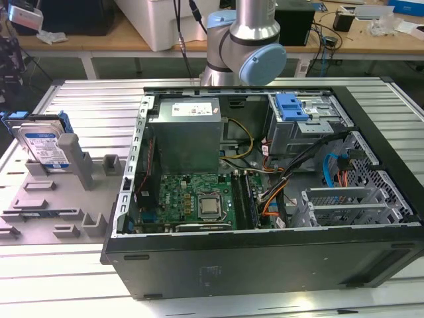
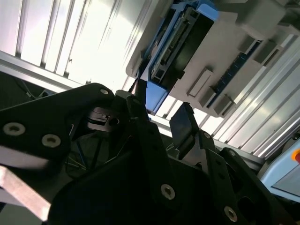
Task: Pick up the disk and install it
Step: 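Pick up the disk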
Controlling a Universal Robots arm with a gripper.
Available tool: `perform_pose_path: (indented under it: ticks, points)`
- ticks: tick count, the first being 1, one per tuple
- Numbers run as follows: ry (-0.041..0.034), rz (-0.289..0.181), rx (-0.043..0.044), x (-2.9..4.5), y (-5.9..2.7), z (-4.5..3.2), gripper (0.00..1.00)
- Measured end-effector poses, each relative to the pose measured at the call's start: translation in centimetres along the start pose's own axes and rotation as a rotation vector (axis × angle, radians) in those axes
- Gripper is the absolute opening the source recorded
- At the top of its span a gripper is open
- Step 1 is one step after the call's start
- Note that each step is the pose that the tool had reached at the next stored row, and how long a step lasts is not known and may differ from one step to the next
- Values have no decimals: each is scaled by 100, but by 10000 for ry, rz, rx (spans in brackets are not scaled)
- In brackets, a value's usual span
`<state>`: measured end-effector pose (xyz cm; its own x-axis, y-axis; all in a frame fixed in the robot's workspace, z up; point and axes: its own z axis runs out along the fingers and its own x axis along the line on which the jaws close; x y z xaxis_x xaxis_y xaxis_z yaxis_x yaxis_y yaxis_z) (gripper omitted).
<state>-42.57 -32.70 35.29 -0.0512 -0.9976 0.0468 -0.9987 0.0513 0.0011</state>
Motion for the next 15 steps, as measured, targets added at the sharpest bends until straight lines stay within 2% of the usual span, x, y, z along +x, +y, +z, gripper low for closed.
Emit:
perform_pose_path:
  ticks: [12, 15]
  points:
    - [0, 1, 12, -4, 13, 108, 48]
    - [0, 1, 15, -8, 21, 182, 48]
